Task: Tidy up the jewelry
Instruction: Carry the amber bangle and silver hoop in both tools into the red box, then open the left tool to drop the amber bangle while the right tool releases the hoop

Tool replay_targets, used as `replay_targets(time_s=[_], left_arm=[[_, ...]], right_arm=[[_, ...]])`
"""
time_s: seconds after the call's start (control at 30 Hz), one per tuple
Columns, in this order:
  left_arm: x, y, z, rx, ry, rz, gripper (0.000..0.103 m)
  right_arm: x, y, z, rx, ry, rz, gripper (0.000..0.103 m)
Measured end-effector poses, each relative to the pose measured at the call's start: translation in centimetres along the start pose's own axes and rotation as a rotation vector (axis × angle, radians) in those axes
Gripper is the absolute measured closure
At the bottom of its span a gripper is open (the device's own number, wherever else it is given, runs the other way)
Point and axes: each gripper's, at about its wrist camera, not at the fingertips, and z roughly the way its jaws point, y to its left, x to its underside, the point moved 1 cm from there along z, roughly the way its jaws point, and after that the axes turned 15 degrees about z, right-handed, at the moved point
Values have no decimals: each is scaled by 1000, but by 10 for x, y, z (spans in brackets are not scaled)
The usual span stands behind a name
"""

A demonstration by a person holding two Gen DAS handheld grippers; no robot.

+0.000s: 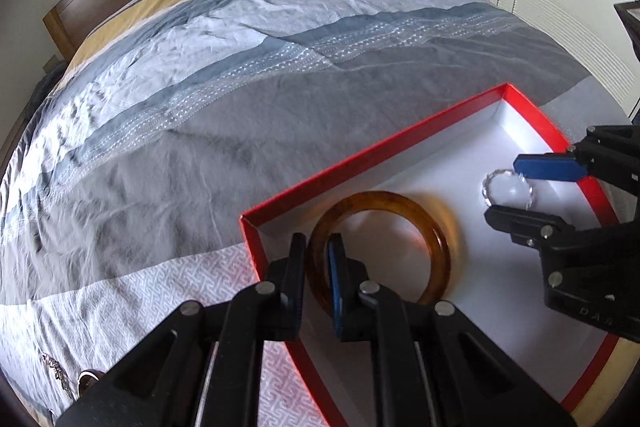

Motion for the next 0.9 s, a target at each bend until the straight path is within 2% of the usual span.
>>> replay_targets(time_s=[0.07,0.2,0.27,0.37,0.4,0.6,0.67,0.8,0.9], left_arm=[[-2,2,3,-3,7,-1,92],[-4,6,3,18,9,-14,91],[-4,8,-1,42,2,-21,90],[-3,11,-17,68,-16,-40,81],[-1,12,-26,64,-27,-50,75],[33,15,-105,64,-116,-123,73],[53,15,-137,46,-130,-118,73],[100,23,-197,59,-131,-147,73],[140,35,-246,10,-155,-151,73]], right_arm=[[2,2,1,21,0,-24,55],[6,3,-5,33,0,-40,53],[11,2,-15,35,-13,-36,47],[17,-3,-38,39,-43,-15,47],[21,-5,-49,41,-57,-3,47],[51,-21,-132,27,-145,123,46],[68,-21,-164,19,-174,166,46],[107,-9,-222,-12,-227,237,46],[137,7,-258,-32,-259,269,46]])
